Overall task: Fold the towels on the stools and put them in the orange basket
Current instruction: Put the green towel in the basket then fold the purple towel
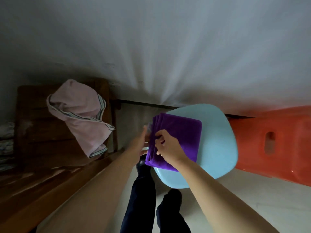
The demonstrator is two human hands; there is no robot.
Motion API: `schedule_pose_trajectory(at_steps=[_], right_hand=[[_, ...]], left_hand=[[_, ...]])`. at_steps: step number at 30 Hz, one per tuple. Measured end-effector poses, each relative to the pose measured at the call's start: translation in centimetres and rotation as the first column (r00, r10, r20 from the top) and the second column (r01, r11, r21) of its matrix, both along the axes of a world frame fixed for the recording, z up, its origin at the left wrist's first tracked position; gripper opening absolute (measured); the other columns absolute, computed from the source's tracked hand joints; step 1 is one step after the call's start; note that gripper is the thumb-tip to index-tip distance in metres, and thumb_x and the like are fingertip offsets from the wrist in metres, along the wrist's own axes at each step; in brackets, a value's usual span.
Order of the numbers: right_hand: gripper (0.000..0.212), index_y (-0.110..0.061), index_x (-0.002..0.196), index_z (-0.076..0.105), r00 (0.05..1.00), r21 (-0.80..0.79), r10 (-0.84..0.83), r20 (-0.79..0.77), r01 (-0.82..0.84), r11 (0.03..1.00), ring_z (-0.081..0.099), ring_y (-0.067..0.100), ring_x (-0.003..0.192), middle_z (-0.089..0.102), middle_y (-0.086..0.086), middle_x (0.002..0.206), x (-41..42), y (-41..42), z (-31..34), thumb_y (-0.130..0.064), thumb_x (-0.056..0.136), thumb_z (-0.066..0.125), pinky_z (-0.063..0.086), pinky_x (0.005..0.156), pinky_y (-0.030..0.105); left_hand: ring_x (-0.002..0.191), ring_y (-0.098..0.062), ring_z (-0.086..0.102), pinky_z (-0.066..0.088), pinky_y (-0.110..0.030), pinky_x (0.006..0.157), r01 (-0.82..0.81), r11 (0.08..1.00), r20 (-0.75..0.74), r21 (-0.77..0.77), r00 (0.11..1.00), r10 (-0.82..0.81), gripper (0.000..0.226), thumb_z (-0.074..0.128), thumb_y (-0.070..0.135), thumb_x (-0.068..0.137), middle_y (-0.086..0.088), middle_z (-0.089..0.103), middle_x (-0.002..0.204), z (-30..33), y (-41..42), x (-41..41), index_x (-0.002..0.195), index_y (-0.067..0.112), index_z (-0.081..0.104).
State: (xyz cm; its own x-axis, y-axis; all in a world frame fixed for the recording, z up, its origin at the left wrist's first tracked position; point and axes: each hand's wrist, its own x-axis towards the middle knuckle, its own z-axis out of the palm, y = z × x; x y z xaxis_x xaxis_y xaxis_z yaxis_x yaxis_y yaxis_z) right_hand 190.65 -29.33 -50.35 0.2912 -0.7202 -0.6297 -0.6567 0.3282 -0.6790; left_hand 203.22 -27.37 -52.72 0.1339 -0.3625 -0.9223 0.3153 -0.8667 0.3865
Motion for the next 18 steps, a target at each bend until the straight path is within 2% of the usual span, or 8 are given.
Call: schedule_pose_trajectory(at_steps=[2, 3, 6, 9, 12, 13, 15, 18], right_hand=[[0.016, -0.02, 0.105, 0.057, 0.99, -0.093, -0.14, -0.019, 0.138, 0.986, 0.064, 0.017, 0.068, 0.062, -0.007, 0.078, -2.1, -0.5, 0.6, -0.016, 0.093, 0.046, 0.055, 0.074, 0.042], [0.018, -0.019, 0.105, 0.058, 0.971, -0.164, -0.232, -0.056, 0.221, 0.961, 0.064, 0.019, 0.075, 0.063, -0.005, 0.083, -3.4, -0.8, 0.6, -0.015, 0.093, 0.045, 0.053, 0.075, 0.039], [0.022, -0.009, 0.113, 0.056, 0.874, -0.261, -0.454, -0.175, 0.404, 0.877, 0.056, 0.02, 0.085, 0.058, 0.001, 0.094, -7.5, -1.8, 0.9, -0.013, 0.094, 0.046, 0.038, 0.072, 0.026], [0.029, -0.005, 0.115, 0.05, 0.854, -0.061, -0.46, -0.244, 0.46, 0.886, 0.051, 0.019, 0.086, 0.055, 0.002, 0.094, -9.5, -1.5, -0.2, -0.024, 0.093, 0.055, 0.034, 0.074, 0.024], [0.031, -0.007, 0.104, 0.049, 0.882, 0.062, -0.425, -0.205, 0.445, 0.893, 0.055, 0.021, 0.082, 0.056, -0.001, 0.084, -9.2, -0.6, -1.7, -0.032, 0.09, 0.06, 0.039, 0.069, 0.028], [0.031, -0.007, 0.102, 0.05, 0.877, 0.08, -0.446, -0.179, 0.465, 0.882, 0.057, 0.021, 0.079, 0.057, 0.0, 0.083, -9.1, -0.3, -2.1, -0.033, 0.089, 0.061, 0.041, 0.065, 0.029], [0.028, -0.006, 0.099, 0.053, 0.846, 0.166, -0.519, -0.125, 0.534, 0.829, 0.059, 0.019, 0.075, 0.062, 0.006, 0.088, -8.8, 0.0, -2.4, -0.031, 0.088, 0.063, 0.044, 0.059, 0.027], [0.022, -0.01, 0.103, 0.059, 0.734, 0.465, -0.68, 0.01, 0.598, 0.653, 0.063, 0.025, 0.086, 0.068, 0.012, 0.101, -9.1, 0.0, -1.3, -0.024, 0.087, 0.065, 0.048, 0.07, 0.033]], left_hand=[[0.095, -0.023, 0.063, 0.051, -0.034, 0.081, 0.146, 0.989, 0.083, -0.016, 0.986, -0.144, 0.059, 0.039, 0.068, 0.087, -0.006, 0.068, 0.101, 0.3, -0.2, -0.5, 0.104, 0.018, 0.065], [0.104, -0.027, 0.062, 0.049, -0.035, 0.088, 0.213, 0.976, 0.165, -0.033, 0.965, -0.205, 0.056, 0.045, 0.062, 0.088, -0.008, 0.067, 0.11, 0.4, -0.3, -0.9, 0.113, 0.015, 0.063], [0.115, -0.03, 0.057, 0.044, -0.031, 0.09, 0.432, 0.902, 0.43, -0.008, 0.816, -0.387, 0.057, 0.056, 0.046, 0.09, -0.011, 0.06, 0.125, 0.9, -0.9, -2.5, 0.131, 0.007, 0.049], [0.122, -0.032, 0.052, 0.045, -0.041, 0.096, 0.539, 0.838, 0.532, 0.086, 0.686, -0.496, 0.07, 0.058, 0.046, 0.088, -0.013, 0.049, 0.138, 0.3, -0.8, -3.3, 0.143, 0.012, 0.031], [0.115, -0.03, 0.056, 0.048, -0.041, 0.088, 0.633, 0.753, 0.579, 0.18, 0.551, -0.601, 0.056, 0.053, 0.045, 0.091, -0.011, 0.052, 0.131, -0.2, -0.5, -3.3, 0.134, 0.012, 0.042], [0.112, -0.03, 0.057, 0.048, -0.04, 0.086, 0.638, 0.752, 0.589, 0.166, 0.547, -0.594, 0.052, 0.053, 0.044, 0.091, -0.011, 0.054, 0.128, -0.3, -0.4, -3.2, 0.131, 0.012, 0.046], [0.112, -0.029, 0.057, 0.047, -0.037, 0.088, 0.613, 0.785, 0.581, 0.094, 0.606, -0.543, 0.047, 0.053, 0.04, 0.092, -0.01, 0.057, 0.125, -0.1, -0.3, -3.0, 0.129, 0.013, 0.048], [0.114, -0.028, 0.056, 0.044, -0.033, 0.09, 0.503, 0.864, 0.475, -0.035, 0.768, -0.428, 0.046, 0.056, 0.035, 0.092, -0.007, 0.06, 0.124, 0.9, -0.3, -2.5, 0.133, 0.015, 0.048]])
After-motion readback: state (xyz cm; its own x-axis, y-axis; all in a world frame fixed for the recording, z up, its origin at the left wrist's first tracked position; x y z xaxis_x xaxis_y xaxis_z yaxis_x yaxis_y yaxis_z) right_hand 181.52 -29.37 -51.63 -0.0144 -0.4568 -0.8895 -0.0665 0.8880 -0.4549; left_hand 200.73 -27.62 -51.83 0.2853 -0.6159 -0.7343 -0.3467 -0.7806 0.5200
